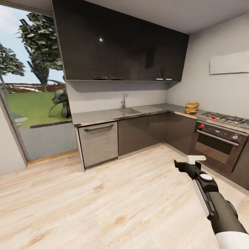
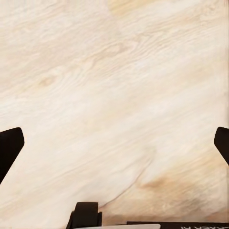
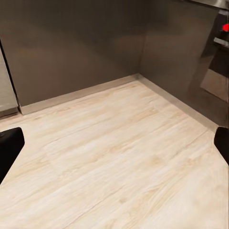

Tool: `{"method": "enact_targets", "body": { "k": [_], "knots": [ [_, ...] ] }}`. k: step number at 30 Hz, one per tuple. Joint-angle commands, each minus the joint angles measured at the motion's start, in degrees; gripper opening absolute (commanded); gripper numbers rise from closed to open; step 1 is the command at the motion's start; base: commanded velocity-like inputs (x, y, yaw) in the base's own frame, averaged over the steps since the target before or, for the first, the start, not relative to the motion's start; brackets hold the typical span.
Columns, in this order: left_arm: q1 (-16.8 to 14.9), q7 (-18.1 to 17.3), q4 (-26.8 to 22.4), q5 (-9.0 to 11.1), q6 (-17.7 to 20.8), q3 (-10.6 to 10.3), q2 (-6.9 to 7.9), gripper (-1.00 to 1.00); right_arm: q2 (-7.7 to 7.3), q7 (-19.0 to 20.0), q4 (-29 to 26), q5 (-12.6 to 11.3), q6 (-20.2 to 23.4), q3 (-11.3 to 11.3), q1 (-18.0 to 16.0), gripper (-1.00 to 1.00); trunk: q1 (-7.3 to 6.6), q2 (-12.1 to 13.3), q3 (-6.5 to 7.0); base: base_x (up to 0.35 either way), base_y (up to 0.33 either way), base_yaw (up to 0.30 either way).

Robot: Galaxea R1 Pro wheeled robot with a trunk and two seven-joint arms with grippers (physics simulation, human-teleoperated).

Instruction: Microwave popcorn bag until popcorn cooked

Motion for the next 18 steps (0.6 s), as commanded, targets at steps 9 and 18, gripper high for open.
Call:
{"method": "enact_targets", "body": {
  "k": [9,18],
  "knots": [
    [0.0,0.0,0.0,0.1,-0.2,0.2,0.04,1.0,0.29,0.0,-11.7,-0.1,6.9,0.0,4.4,1.0,0.0,0.0,-0.06,0.025,-0.006,-0.286],
    [0.0,0.0,0.0,0.1,-0.2,0.3,0.29,1.0,0.64,0.0,-11.7,0.0,6.9,0.4,4.5,1.0,0.0,0.0,-0.06,0.195,-0.118,-0.289]
  ]
}}
